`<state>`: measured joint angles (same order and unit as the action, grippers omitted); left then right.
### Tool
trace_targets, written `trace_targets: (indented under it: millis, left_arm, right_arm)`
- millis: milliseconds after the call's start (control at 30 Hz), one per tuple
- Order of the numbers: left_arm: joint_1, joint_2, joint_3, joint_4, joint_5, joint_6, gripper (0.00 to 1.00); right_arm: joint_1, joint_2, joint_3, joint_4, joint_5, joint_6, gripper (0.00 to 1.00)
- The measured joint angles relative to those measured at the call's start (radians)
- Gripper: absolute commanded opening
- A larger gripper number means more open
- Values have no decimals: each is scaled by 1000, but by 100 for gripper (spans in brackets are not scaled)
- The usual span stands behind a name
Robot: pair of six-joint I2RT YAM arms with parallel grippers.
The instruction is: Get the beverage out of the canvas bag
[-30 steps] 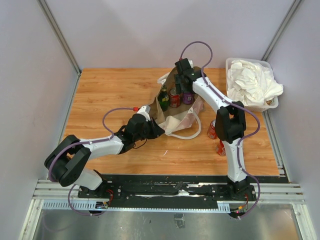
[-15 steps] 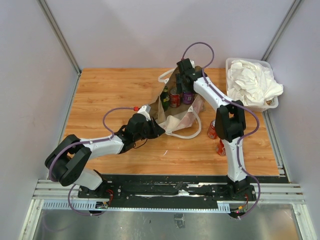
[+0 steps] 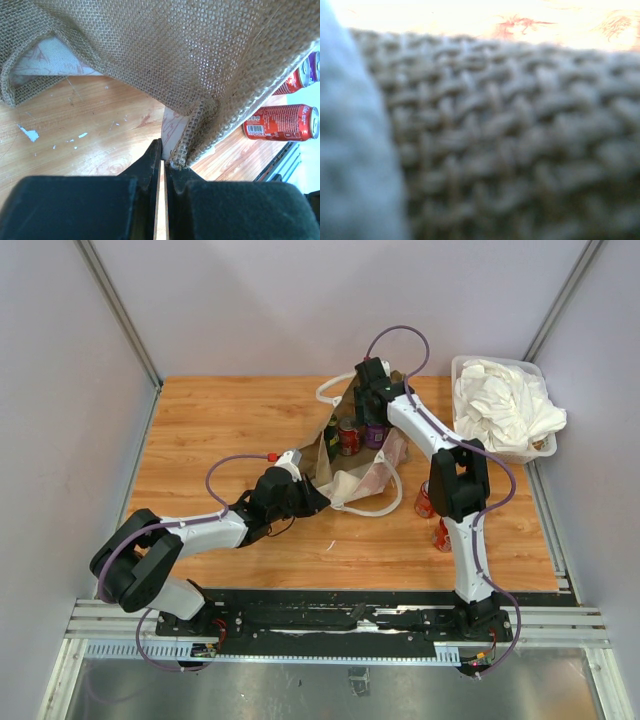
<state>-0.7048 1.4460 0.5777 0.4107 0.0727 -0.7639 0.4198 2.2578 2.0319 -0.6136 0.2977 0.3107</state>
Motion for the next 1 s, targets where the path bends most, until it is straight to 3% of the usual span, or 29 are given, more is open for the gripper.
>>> trace_targets:
  millis: [33,100,133,533,1000]
  left_arm:
    - [0,0,0,0,0,0,7]
    - [0,0,0,0,0,0,7]
    - [0,0,0,0,0,0,7]
    - [0,1,0,-1,2,0,8]
    - [0,3,0,-16,12,0,8]
  right_arm:
    - [0,0,0,0,-2,0,44]
    - [-1,0,-1,0,-3,0,12]
    - [-1,0,-2,1,-3,0,2]
    - [-5,-37,-31,-5,-29,-13,1]
    - [0,-148,-5,-166,-77,-104,1]
